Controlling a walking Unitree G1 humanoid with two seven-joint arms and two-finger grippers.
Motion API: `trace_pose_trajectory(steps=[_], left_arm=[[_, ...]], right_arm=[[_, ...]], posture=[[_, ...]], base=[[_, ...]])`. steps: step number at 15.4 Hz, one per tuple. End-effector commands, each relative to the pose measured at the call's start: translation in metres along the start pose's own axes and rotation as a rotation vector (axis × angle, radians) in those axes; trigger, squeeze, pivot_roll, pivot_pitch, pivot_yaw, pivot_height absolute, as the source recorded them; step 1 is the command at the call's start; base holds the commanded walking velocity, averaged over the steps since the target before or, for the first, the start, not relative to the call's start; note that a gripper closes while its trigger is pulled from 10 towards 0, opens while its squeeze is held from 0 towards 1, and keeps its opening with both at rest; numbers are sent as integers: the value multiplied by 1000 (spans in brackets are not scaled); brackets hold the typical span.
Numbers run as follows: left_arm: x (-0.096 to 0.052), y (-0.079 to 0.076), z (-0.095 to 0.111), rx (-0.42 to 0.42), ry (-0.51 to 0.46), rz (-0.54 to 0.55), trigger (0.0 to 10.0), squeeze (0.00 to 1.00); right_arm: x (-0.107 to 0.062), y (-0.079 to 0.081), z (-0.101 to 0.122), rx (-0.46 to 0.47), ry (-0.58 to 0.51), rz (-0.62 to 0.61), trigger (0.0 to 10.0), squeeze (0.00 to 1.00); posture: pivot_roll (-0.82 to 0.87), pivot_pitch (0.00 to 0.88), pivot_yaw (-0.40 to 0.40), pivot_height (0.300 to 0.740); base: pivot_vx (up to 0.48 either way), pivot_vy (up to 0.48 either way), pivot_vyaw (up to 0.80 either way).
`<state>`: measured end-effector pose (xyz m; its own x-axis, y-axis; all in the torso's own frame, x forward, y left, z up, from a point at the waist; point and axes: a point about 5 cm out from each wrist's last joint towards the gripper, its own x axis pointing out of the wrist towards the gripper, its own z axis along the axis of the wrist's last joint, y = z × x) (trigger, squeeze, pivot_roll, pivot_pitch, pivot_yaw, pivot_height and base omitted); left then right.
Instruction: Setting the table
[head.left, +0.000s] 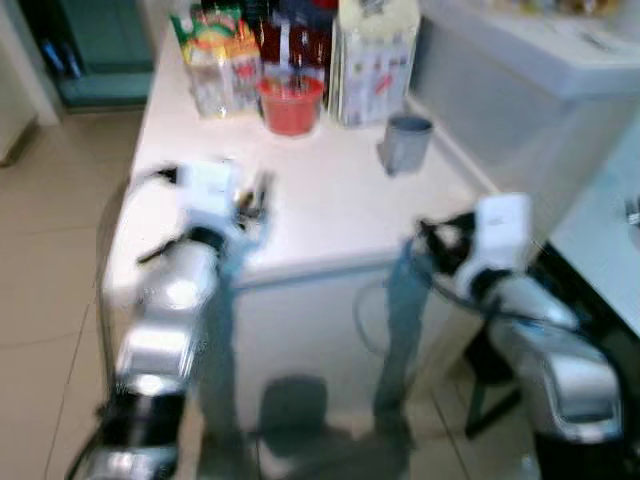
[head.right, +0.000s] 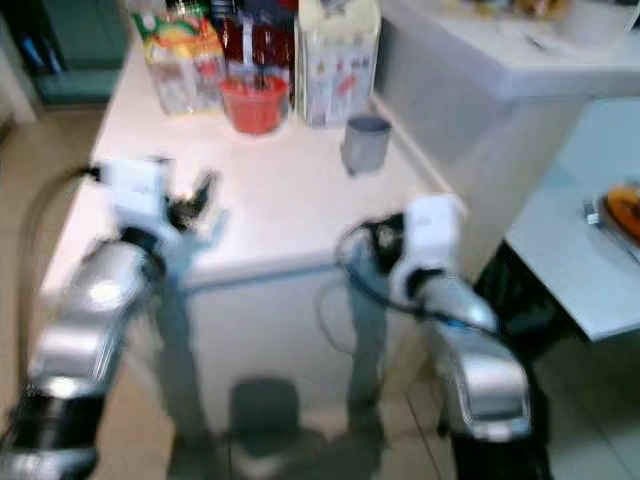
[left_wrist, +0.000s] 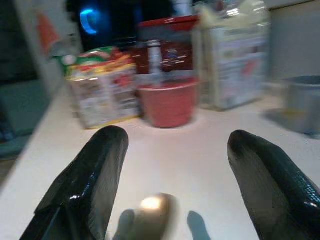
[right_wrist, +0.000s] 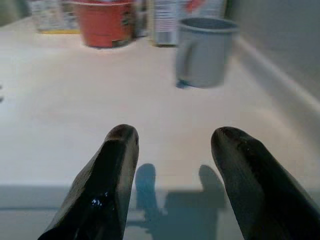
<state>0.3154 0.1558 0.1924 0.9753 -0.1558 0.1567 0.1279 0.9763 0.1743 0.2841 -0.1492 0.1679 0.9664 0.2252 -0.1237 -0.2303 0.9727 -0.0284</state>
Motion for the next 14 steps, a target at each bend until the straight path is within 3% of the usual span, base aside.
trace_pose_trajectory(steps=[1,2,4,5,10,14], left_arm=[[2,-7,4,-3,-14,-19,10000,0],[1,-3,6,5,-18,-2,10000,0],[-3,3,11,20,-31,24,10000,0],[-4,5,11,36,-14,32,10000,0],[-13,8,13,63,39,-3,10000,0],[-24,19,17,6,121,-25,10000,0]], right_arm=[[-3,-8,2,-35,3,-16,10000,0],[-4,-1,2,-60,5,47,10000,0],[-4,0,4,-32,-21,33,10000,0],[-5,0,5,15,-32,33,10000,0],[-16,0,4,-7,-36,62,10000,0],[-32,-4,-7,2,14,60,10000,0]], posture=[[-51,0,-24,740],[-48,0,-26,740],[-43,0,-28,740],[-41,0,-28,740],[-43,0,-20,740],[-37,0,-18,740]], base=[[431,0,800],[420,0,800],[0,0,800],[0,0,0],[0,0,0],[0,0,0]])
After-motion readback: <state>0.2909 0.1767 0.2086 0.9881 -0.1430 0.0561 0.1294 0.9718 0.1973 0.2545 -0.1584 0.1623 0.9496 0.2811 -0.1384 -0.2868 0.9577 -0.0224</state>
